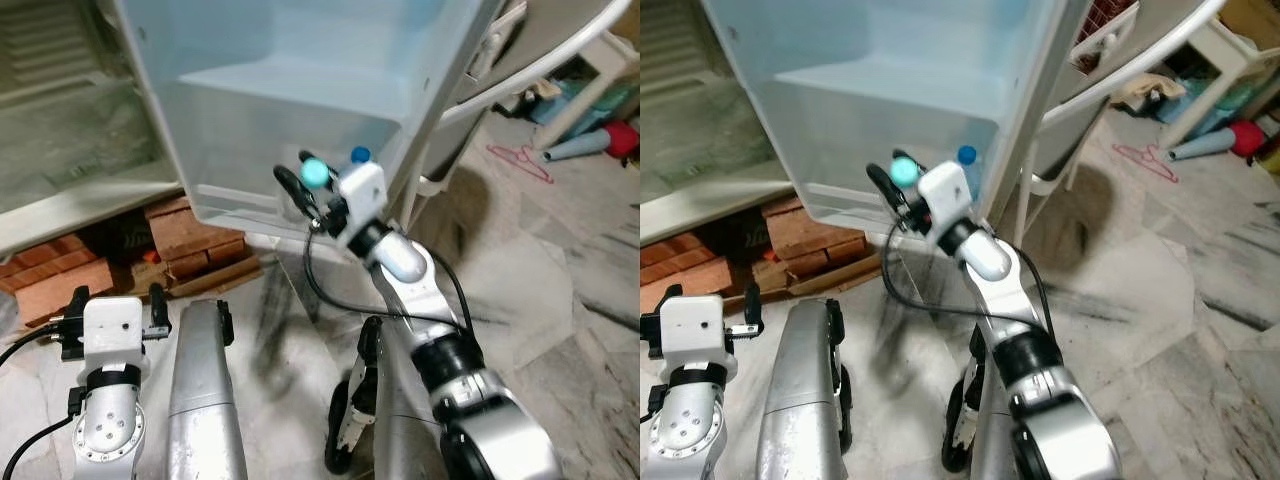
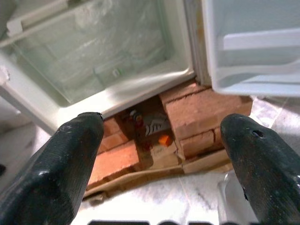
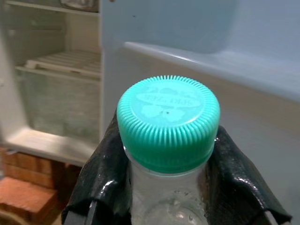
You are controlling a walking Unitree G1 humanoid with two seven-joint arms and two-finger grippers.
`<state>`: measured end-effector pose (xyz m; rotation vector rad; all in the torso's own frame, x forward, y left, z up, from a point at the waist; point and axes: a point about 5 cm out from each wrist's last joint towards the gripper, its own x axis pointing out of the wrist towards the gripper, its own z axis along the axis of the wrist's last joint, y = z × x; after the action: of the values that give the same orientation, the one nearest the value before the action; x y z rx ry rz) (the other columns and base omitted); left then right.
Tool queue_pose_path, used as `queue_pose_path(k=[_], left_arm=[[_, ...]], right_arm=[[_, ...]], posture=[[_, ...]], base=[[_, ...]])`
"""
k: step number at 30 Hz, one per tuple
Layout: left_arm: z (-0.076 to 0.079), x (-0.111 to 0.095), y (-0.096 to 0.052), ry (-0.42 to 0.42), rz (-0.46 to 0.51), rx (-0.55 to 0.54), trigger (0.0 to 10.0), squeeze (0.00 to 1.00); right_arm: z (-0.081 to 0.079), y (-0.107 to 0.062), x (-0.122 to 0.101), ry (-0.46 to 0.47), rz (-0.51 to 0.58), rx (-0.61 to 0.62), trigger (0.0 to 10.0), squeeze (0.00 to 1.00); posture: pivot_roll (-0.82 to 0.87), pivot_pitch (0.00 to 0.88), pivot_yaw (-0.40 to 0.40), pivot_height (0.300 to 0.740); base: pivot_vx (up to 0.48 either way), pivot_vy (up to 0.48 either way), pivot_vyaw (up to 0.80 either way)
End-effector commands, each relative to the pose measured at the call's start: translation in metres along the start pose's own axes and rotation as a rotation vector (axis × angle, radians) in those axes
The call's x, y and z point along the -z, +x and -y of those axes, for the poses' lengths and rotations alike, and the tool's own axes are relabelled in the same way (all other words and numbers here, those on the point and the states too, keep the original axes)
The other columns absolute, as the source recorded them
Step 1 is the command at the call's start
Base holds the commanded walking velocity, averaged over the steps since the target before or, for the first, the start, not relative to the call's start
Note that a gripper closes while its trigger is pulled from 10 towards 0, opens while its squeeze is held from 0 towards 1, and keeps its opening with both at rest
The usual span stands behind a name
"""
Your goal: Restocking fridge
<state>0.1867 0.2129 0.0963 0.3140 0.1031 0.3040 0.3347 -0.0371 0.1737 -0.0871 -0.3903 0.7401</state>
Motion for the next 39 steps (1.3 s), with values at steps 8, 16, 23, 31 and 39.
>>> queue_pose_path(k=[8,16,23,31,39], left_arm=[[-0.004,-0.002,-0.020,0.011,-0.038,0.010,10.0,0.00],[-0.003,-0.003,-0.033,-0.004,-0.075,0.030,10.0,0.00],[0.000,-0.002,-0.043,-0.018,-0.113,0.064,10.0,0.00],[-0.003,-0.009,-0.037,-0.012,-0.098,0.041,10.0,0.00],[-0.005,-0.007,-0.038,-0.001,-0.114,0.048,10.0,0.00]], right_arm=[[-0.001,0.015,0.000,-0.256,0.015,-0.047,10.0,0.00],[0.003,0.023,0.004,-0.419,-0.022,-0.054,10.0,0.00],[0.002,0.021,0.010,-0.418,-0.044,-0.071,10.0,0.00],[0.016,0.010,0.038,-0.116,-0.237,0.118,10.0,0.00],[0.025,0.014,0.035,-0.083,-0.267,0.159,10.0,1.00]], posture=[[0.25,0.365,-0.141,0.520],[0.23,0.406,-0.161,0.520],[0.23,0.423,-0.183,0.520],[0.24,0.443,-0.169,0.520],[0.24,0.436,-0.161,0.520]], base=[[0.000,0.000,0.00],[0.000,0.000,0.00],[0.000,0.000,0.00],[0.000,0.000,0.00],[0.000,0.000,0.00]])
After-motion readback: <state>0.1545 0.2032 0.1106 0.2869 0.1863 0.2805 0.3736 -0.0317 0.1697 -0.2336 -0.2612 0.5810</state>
